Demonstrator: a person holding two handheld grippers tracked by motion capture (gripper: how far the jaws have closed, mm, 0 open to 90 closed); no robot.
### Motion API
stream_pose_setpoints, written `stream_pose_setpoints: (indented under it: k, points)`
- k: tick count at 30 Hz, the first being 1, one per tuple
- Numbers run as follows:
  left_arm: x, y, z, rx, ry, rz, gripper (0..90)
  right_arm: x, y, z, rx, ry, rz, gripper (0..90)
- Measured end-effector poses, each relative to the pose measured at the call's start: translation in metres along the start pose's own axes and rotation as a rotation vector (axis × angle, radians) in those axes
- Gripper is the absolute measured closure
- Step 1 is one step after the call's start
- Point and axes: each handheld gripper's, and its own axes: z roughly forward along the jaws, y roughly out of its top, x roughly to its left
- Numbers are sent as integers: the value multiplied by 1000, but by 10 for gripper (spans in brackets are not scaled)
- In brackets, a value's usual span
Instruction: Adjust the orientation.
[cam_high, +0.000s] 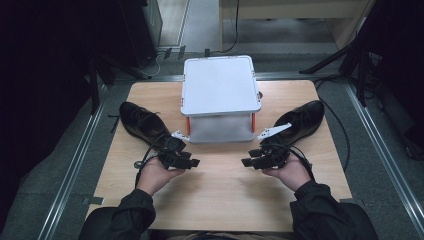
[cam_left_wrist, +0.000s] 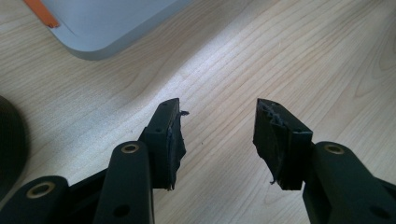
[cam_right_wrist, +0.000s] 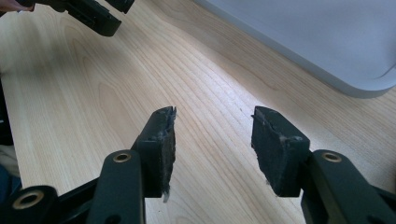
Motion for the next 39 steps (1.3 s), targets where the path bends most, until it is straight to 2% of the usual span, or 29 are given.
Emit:
stream_pose_setpoints:
  k: [5,12,19,25,32,33,39]
  points:
    - [0,-1,-1,-4,-4,-16,514,0,1,-1,2,14,-20,522]
    - [1,-2,-2,4,-2,-12,515,0,0,-1,7,11,-32,521]
    - [4,-5,-8,-3,5,-33,509,1,-2,-1,4,-3,-69,510]
    - [5,-7,-14,13,3,-51,513,1,0,1,12,3,-55,508]
    - [7,-3,-35,-19,-3,-69,512,3,0,3,30,6,-66,507]
    - [8,0,-42,-20,12,-61,512,2,-1,2,31,3,-62,507]
    - [13,10,-64,-12,36,-46,515,3,-1,3,34,5,-65,507]
